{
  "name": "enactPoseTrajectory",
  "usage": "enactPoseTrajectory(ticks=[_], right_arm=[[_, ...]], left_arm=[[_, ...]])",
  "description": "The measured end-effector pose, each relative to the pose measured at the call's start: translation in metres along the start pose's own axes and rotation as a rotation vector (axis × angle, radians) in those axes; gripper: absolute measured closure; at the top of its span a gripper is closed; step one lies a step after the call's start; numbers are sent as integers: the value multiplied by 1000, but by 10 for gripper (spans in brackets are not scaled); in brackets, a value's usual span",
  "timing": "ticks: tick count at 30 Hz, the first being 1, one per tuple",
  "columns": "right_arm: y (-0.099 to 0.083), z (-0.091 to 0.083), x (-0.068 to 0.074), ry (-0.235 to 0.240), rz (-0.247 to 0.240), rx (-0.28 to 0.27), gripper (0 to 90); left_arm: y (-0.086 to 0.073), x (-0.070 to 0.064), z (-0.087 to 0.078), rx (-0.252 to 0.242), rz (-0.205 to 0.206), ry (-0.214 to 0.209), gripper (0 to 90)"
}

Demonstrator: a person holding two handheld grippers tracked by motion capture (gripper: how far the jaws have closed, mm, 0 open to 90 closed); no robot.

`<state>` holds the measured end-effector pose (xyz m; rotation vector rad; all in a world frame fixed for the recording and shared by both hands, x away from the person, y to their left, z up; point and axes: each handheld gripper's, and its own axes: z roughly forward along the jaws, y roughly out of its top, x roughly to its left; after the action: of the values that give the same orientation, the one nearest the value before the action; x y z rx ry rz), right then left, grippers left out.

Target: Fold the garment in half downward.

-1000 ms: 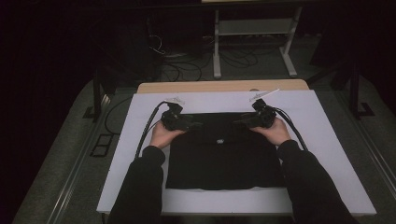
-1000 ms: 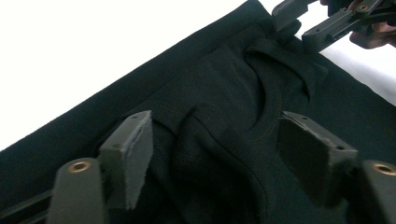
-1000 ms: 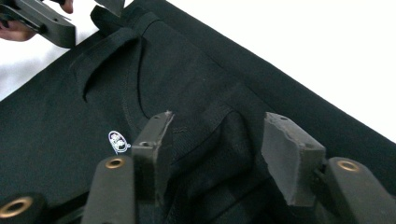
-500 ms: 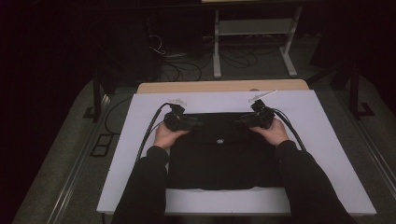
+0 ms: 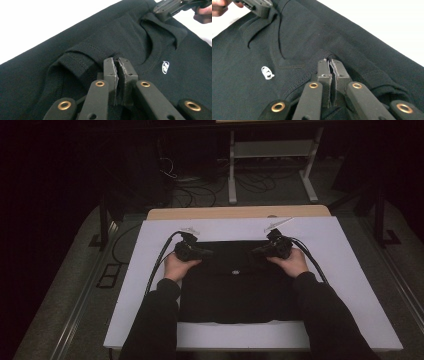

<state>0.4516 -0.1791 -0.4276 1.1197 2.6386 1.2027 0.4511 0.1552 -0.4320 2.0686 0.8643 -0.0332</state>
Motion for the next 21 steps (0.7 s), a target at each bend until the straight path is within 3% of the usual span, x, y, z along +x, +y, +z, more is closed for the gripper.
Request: enactPoseTrajectory(ticks=[7, 13, 21], right_arm=[[0, -11, 7, 16, 4, -18, 861], [-7, -22, 10, 25, 21, -29, 862], [-22, -36, 17, 45, 14, -40, 862]], left_arm=[[1, -9, -11, -35, 11, -6, 851], [0, -24, -21, -59, 38, -5, 851], [-15, -45, -28, -75, 73, 1, 851]])
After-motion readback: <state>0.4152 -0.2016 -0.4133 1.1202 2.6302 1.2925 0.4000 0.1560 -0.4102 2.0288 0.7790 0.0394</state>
